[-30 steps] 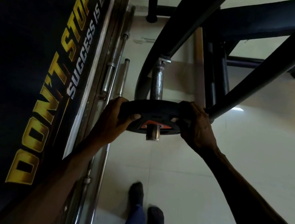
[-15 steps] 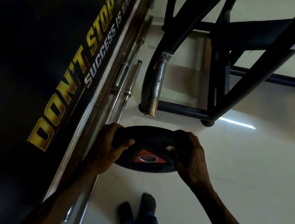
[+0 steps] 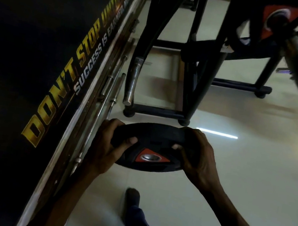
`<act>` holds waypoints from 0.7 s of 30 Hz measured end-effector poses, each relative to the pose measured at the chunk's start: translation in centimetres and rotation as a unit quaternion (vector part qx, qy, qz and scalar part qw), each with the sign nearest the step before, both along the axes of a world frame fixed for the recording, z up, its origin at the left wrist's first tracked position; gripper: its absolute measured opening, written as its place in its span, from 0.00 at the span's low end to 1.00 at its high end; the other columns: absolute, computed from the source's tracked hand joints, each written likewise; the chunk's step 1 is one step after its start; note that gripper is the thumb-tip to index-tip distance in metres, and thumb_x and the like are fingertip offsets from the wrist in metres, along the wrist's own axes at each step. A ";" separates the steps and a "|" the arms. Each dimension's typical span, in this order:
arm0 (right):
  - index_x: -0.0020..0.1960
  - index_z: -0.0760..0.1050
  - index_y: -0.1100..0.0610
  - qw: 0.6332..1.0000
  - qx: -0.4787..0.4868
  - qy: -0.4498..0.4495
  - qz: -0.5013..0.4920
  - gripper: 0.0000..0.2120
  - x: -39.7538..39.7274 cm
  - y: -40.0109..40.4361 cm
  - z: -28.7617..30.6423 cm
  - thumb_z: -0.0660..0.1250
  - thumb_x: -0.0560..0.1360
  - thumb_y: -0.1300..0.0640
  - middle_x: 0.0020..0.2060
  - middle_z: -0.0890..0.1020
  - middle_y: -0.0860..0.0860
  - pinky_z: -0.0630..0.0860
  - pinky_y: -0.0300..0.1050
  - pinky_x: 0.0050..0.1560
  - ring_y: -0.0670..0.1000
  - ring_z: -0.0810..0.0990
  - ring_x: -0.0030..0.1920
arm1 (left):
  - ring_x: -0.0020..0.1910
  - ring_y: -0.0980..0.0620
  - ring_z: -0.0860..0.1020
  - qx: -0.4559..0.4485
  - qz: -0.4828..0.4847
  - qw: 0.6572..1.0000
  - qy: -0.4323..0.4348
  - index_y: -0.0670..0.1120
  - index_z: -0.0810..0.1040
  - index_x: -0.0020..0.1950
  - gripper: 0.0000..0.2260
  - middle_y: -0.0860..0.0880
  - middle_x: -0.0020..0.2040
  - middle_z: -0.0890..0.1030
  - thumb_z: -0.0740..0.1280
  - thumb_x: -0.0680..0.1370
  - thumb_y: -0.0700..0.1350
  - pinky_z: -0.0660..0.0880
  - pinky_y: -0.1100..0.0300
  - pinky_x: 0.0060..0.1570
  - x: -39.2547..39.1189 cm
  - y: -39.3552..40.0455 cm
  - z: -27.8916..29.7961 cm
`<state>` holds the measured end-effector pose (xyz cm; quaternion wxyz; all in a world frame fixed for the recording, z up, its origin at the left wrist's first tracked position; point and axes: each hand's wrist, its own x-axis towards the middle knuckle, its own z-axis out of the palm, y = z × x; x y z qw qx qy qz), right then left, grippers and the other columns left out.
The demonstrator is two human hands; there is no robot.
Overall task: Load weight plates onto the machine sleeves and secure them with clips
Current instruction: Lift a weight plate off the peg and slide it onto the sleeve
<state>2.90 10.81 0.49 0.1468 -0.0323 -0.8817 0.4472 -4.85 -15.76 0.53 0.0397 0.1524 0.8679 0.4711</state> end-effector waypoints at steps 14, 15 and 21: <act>0.63 0.78 0.51 0.982 0.006 0.162 -0.095 0.18 9.7 15.7 15.8 0.71 0.77 0.44 0.55 0.82 0.45 0.74 0.28 0.53 0.41 0.81 0.56 | 0.53 0.43 0.83 0.131 -0.050 0.984 0.105 0.50 0.79 0.53 0.23 0.45 0.49 0.83 0.67 0.76 0.69 0.78 0.37 0.54 5.0 18.6 13.7; 0.63 0.78 0.50 0.979 0.010 0.173 -0.104 0.18 9.4 17.2 16.5 0.71 0.77 0.44 0.54 0.83 0.45 0.74 0.28 0.53 0.40 0.81 0.56 | 0.52 0.43 0.82 0.126 -0.048 0.984 0.117 0.50 0.79 0.52 0.23 0.45 0.48 0.83 0.66 0.76 0.69 0.78 0.37 0.53 4.6 20.2 14.5; 0.60 0.78 0.46 0.972 0.031 0.200 -0.116 0.14 6.3 25.9 19.1 0.70 0.76 0.43 0.51 0.83 0.45 0.77 0.39 0.51 0.47 0.82 0.54 | 0.58 0.49 0.81 0.152 -0.049 0.979 0.126 0.52 0.79 0.56 0.21 0.48 0.56 0.83 0.68 0.77 0.67 0.78 0.41 0.59 1.7 29.1 17.4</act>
